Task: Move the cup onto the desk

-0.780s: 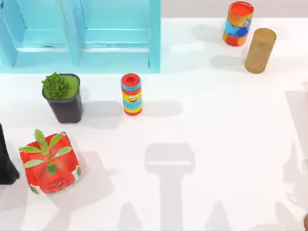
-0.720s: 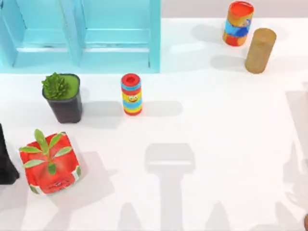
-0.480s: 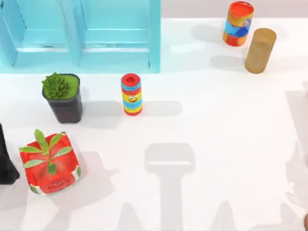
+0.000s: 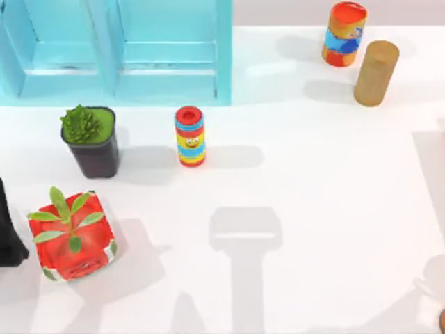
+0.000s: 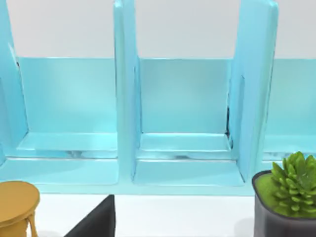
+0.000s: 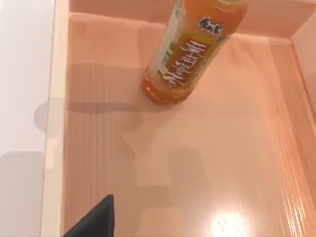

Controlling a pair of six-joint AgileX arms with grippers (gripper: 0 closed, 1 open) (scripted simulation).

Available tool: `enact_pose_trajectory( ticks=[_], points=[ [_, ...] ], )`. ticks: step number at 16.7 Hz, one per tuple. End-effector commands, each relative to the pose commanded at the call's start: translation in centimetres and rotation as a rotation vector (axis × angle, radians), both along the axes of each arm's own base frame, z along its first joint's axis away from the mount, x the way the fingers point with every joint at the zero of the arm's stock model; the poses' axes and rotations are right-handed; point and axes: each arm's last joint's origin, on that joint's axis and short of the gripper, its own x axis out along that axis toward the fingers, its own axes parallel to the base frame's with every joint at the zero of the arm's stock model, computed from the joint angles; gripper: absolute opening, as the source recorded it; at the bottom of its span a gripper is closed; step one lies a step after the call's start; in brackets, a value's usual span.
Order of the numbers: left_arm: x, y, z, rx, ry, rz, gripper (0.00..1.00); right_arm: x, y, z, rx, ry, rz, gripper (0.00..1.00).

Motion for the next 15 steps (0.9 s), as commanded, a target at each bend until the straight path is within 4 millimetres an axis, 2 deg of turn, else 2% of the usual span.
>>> enact_pose_trajectory(
  ticks=[4, 8, 12, 15],
  points=[
    [0.0, 0.0, 0.0, 0.000, 0.000, 0.000, 1.00, 3.3, -4.3, 1.7, 0.045, 0.405, -0.024, 1.00],
    [0.0, 0.0, 0.0, 0.000, 0.000, 0.000, 1.00, 5.8, -9.1, 1.7, 0.162, 0.704, -0.001, 1.00],
    [0.0, 0.0, 0.0, 0.000, 0.000, 0.000, 1.00, 6.7, -12.3, 1.5, 0.255, 0.847, 0.029, 1.00],
    [0.0, 0.0, 0.0, 0.000, 0.000, 0.000, 1.00, 6.8, -12.7, 1.4, 0.270, 0.865, 0.035, 1.00]
  ],
)
